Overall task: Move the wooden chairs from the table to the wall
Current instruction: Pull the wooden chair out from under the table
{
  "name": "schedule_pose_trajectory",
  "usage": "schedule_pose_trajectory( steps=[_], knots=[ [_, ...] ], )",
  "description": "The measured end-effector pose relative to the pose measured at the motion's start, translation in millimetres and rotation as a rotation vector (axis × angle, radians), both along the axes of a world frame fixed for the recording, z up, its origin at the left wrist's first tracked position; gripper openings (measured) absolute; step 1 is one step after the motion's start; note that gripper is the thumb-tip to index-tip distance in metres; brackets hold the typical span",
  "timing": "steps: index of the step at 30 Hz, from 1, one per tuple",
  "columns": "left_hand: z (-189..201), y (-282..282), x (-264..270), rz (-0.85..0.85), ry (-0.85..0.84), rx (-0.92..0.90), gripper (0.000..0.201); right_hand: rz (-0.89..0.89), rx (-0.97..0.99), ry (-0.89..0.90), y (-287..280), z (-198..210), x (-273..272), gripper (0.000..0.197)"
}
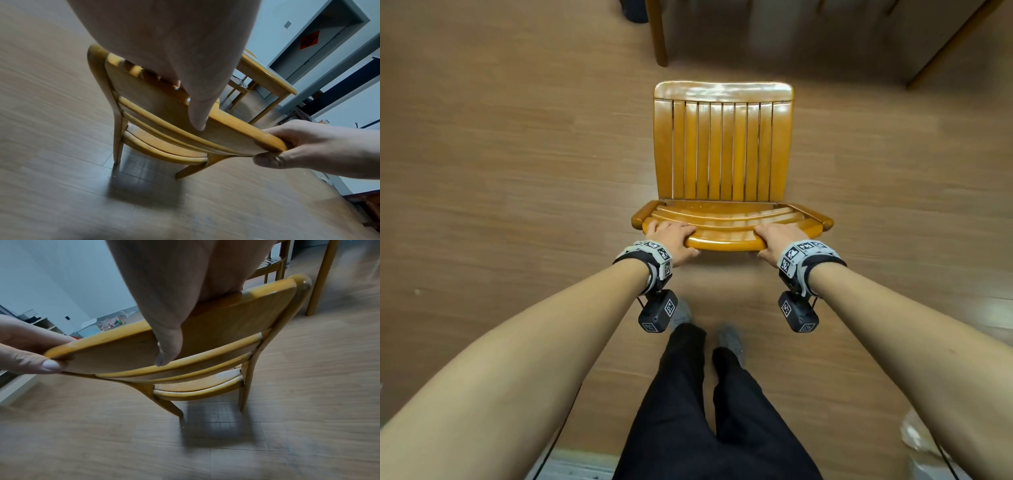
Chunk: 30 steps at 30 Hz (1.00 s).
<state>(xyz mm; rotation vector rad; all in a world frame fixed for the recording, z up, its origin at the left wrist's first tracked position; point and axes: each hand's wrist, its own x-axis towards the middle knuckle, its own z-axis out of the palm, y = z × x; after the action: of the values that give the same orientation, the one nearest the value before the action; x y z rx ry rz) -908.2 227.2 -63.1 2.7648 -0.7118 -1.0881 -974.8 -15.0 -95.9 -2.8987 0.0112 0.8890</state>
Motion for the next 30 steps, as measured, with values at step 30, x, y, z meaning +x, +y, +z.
schedule_pose_trajectory(
  steps=[30],
  knots=[
    [-2,-44,71,0.179,-0.156,-0.071,0.031,-0.030,-0.052,-0.127,-37,34,86,0.024]
  ],
)
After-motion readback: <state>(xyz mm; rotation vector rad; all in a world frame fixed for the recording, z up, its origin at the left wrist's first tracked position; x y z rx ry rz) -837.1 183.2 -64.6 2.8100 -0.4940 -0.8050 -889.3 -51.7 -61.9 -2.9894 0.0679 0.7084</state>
